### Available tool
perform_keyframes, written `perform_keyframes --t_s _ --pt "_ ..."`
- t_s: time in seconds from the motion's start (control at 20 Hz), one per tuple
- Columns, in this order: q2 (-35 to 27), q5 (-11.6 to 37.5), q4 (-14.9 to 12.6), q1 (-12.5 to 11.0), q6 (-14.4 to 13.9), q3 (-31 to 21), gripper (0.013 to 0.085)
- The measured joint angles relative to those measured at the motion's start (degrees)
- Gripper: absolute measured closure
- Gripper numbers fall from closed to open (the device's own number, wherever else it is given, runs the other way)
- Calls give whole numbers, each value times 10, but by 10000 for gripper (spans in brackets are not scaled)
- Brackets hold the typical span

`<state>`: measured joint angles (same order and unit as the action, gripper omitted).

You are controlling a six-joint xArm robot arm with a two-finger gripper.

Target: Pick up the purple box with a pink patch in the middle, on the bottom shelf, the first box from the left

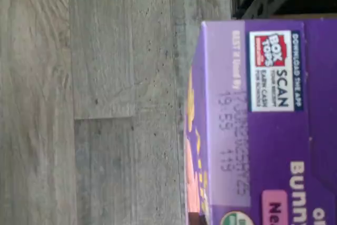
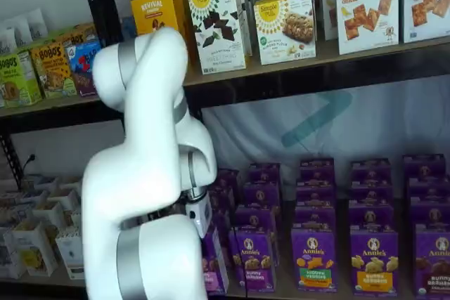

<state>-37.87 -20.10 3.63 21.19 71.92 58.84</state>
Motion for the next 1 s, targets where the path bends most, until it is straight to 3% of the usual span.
perform_keyframes --t_s 0.15,0.45,0.7,1.0 --pt "34 4 3 5 -2 -37 650" --pt "93 15 -15 14 -28 -103 650" --pt "160 17 34 25 8 -165 650" --pt "230 1 45 30 12 -219 650"
